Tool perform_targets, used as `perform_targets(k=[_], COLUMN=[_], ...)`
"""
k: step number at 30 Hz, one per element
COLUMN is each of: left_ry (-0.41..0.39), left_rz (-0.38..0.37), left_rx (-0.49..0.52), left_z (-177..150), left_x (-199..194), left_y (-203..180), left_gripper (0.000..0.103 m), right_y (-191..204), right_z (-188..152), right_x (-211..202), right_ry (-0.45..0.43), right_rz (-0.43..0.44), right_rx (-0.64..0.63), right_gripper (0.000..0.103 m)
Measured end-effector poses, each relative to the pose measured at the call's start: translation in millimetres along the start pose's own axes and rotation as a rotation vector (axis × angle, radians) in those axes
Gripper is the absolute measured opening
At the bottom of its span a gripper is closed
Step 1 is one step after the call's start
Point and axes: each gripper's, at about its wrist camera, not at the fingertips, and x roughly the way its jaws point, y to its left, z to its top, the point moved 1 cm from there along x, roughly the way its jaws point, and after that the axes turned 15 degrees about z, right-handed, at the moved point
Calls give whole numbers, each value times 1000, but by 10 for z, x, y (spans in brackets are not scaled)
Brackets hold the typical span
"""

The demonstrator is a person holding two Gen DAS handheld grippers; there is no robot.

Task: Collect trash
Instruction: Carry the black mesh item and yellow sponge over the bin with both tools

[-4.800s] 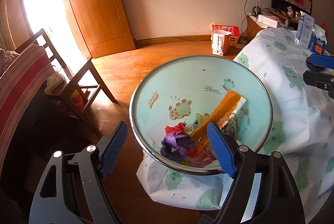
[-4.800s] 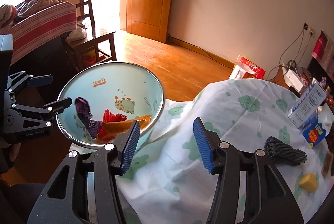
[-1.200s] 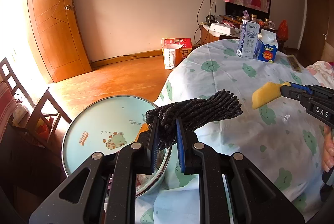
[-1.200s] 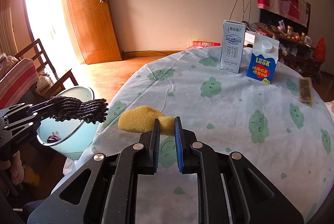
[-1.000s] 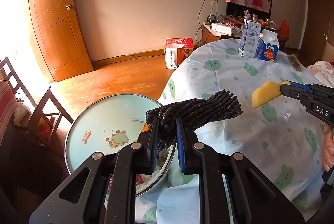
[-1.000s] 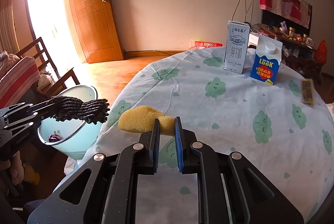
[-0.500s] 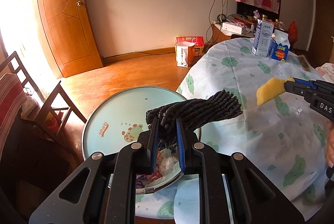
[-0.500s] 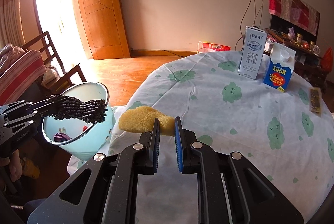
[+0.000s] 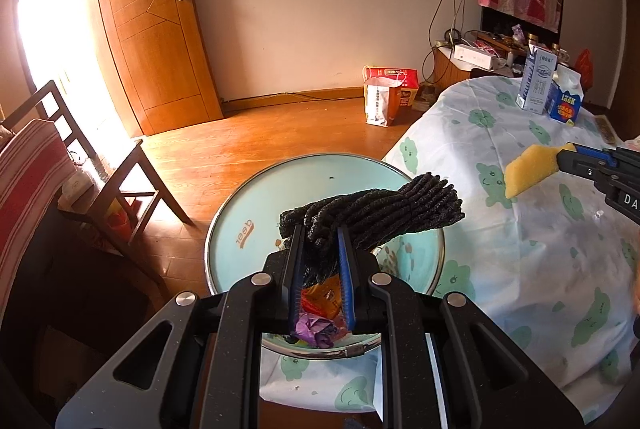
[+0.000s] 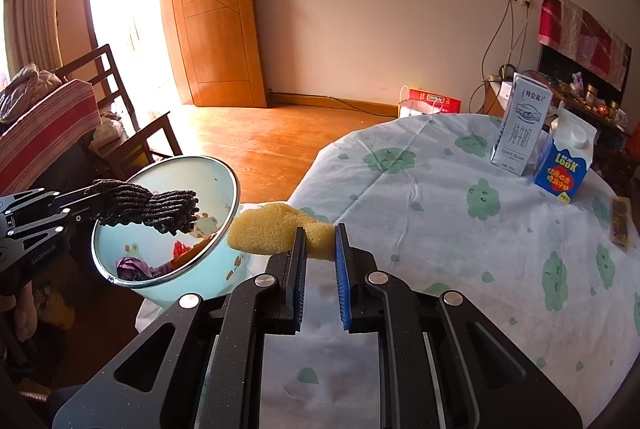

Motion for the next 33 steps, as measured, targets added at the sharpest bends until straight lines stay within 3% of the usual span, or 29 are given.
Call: perform_targets(k=[33], left_ry=[39], left_rz=[94], left_rx=[-70], left_z=[-100], left_x=[172], left_y=[628], left_gripper=[15], right_y=[489], right_z=[273], right_x=[506], right_ry=[54], right_rz=[32], right_rx=[-110], right_gripper=[14])
